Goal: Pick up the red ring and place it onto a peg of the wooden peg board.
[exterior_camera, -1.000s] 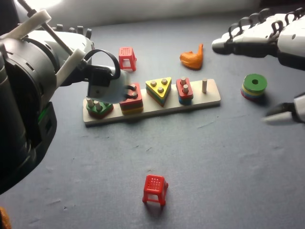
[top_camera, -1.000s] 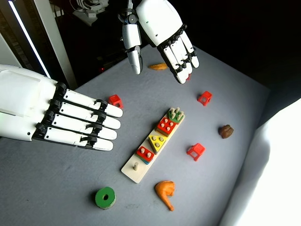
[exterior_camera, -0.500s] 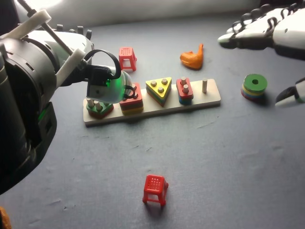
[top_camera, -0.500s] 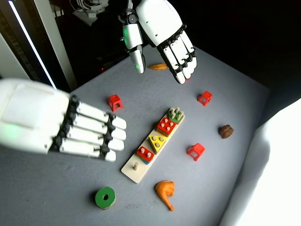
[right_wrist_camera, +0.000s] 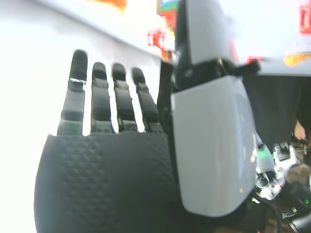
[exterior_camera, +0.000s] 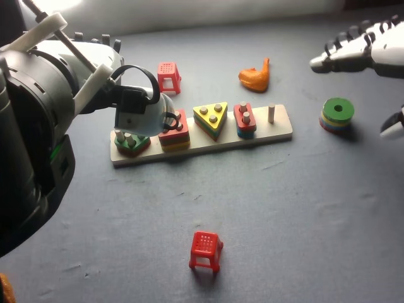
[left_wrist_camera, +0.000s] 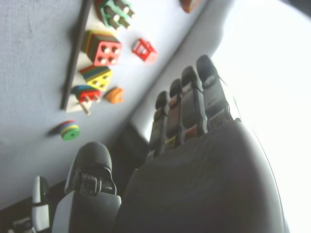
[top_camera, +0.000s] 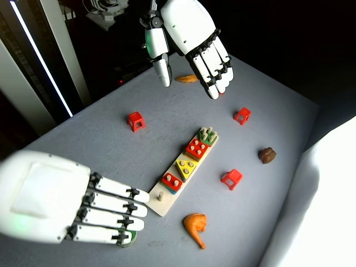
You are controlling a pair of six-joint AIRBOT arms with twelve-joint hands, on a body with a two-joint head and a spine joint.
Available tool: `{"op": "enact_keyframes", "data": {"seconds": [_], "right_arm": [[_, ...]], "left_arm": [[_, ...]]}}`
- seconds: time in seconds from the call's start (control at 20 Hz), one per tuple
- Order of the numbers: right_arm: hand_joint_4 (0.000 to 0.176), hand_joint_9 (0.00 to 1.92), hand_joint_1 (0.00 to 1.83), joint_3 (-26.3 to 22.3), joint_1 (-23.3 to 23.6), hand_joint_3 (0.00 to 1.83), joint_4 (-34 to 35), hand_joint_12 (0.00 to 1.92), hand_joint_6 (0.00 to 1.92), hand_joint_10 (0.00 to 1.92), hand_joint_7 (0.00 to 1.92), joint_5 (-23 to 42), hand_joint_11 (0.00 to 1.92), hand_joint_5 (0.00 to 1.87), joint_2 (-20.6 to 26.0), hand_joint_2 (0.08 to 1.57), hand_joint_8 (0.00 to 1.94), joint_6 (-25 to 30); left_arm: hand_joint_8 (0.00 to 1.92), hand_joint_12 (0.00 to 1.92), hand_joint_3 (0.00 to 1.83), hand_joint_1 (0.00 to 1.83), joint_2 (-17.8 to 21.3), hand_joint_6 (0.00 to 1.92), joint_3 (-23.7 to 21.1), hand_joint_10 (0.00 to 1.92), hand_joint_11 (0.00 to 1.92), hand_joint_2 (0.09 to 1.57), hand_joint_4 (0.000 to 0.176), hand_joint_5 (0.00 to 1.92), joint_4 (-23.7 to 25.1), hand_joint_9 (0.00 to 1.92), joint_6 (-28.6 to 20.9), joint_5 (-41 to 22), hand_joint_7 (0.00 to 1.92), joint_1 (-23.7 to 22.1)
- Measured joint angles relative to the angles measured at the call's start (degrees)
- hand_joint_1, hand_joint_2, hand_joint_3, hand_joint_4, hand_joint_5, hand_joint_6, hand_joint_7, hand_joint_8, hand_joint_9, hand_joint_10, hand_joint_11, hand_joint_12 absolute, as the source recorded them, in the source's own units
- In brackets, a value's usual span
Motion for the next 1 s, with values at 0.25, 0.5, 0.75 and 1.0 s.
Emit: {"op": "enact_keyframes", "data": {"seconds": [0.25,0.5,0.75,1.0], "right_arm": [[0.0,0.15,1.23,5.4,-2.6,0.01,0.0,0.73,0.01,0.01,0.15,0.0,0.0,0.18,-2.8,0.97,0.01,0.0],[0.0,0.19,1.24,12.4,-4.6,0.0,0.6,0.81,0.01,0.02,0.21,2.3,0.0,0.23,-8.9,0.96,0.01,0.0],[0.0,0.2,1.23,15.4,-5.3,0.0,0.9,0.83,0.0,0.01,0.21,2.5,0.0,0.24,-11.8,0.98,0.0,0.0],[0.0,0.22,1.26,16.8,-6.4,0.0,0.9,0.89,0.0,0.01,0.23,3.2,0.0,0.23,-13.8,0.98,0.01,0.0]], "left_arm": [[0.0,0.37,0.0,0.0,0.0,0.0,0.0,0.0,0.0,1.34,0.0,0.09,0.0,0.11,0.0,0.0,0.1,0.0],[0.0,0.36,0.0,0.0,0.0,0.0,0.0,0.0,0.0,1.34,0.0,0.09,0.0,0.11,-0.1,0.0,0.1,0.0],[0.0,0.29,0.0,0.0,0.0,0.0,0.0,0.0,0.0,1.35,0.0,0.09,0.0,0.09,-0.2,0.0,0.09,0.0],[0.0,0.36,0.0,0.0,0.0,0.0,0.0,0.0,0.0,1.35,0.0,0.11,0.0,0.12,-0.2,0.0,0.11,0.0]]}}
